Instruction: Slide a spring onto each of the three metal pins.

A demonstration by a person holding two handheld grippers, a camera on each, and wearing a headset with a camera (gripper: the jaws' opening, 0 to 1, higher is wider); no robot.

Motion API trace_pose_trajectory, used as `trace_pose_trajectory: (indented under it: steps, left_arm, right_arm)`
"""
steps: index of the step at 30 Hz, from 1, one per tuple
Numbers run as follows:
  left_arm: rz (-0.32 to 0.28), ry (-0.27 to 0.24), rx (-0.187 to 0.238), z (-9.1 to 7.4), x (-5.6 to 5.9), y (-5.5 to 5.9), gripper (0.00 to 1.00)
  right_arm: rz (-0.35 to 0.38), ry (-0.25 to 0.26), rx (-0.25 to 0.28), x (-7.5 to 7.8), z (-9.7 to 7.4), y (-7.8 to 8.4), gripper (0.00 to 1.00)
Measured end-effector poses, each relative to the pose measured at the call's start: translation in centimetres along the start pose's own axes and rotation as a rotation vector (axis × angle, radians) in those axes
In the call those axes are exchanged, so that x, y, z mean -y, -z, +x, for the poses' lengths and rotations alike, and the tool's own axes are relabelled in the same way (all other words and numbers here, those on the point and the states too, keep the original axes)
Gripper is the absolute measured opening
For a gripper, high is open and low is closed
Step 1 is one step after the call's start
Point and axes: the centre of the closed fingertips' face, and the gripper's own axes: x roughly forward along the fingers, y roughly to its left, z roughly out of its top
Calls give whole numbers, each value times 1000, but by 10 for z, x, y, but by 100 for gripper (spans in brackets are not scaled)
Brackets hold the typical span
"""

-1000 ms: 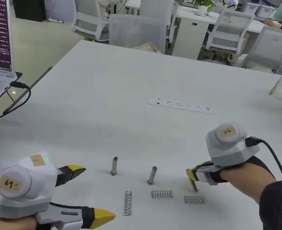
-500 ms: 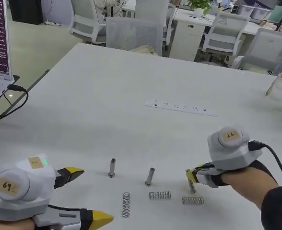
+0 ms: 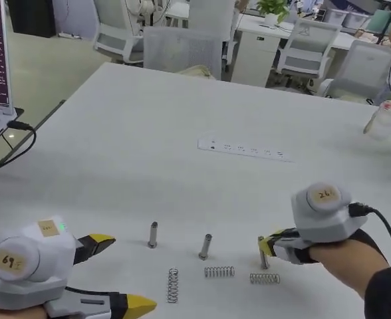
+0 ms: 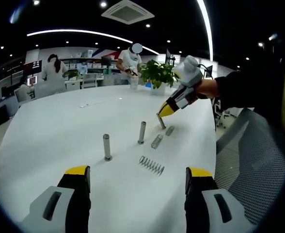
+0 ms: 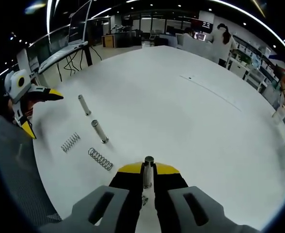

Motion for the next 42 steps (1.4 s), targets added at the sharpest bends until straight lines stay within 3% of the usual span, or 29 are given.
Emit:
trace_pose_trajectory:
  steps: [19, 42]
  left_arm:
    - [1, 1, -3, 0, 0, 1, 77]
    - [9, 7, -5, 1, 2, 2, 77]
  right_arm:
    - [11, 6, 67, 1, -10, 4, 5]
    - [14, 22, 72, 1, -18, 15, 6]
